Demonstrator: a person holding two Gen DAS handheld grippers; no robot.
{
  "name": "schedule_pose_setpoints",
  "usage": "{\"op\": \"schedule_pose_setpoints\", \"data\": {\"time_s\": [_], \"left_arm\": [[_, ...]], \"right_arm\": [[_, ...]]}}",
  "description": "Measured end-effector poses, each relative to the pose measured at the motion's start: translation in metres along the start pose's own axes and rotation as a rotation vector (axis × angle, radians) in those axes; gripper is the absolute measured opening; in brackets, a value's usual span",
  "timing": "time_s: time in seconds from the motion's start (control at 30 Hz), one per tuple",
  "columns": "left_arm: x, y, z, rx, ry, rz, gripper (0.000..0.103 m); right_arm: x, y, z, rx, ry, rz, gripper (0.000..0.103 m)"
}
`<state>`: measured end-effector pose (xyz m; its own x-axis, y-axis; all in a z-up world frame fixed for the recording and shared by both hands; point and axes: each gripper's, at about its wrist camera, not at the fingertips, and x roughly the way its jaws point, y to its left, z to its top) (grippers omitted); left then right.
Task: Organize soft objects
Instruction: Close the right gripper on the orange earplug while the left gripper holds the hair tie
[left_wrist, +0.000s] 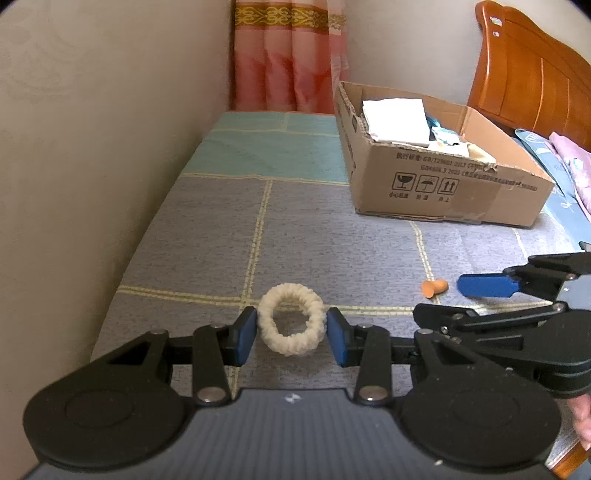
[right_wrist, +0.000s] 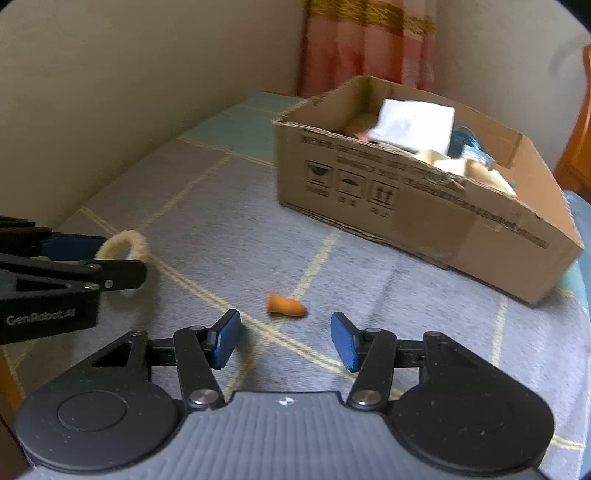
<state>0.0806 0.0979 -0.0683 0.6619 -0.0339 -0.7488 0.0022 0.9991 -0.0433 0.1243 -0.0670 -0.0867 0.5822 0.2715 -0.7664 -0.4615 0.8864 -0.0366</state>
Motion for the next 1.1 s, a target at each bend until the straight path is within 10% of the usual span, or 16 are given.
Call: {"op": "schedule_pose_setpoints", "data": {"time_s": [1.1], "left_arm": [[0.005,0.001,-0.002,-0.006,0.017,-0.008,0.041]], "right_arm": [[0.010,0.014,0.006,-0.039,-0.072,-0.004,0.023]]}}
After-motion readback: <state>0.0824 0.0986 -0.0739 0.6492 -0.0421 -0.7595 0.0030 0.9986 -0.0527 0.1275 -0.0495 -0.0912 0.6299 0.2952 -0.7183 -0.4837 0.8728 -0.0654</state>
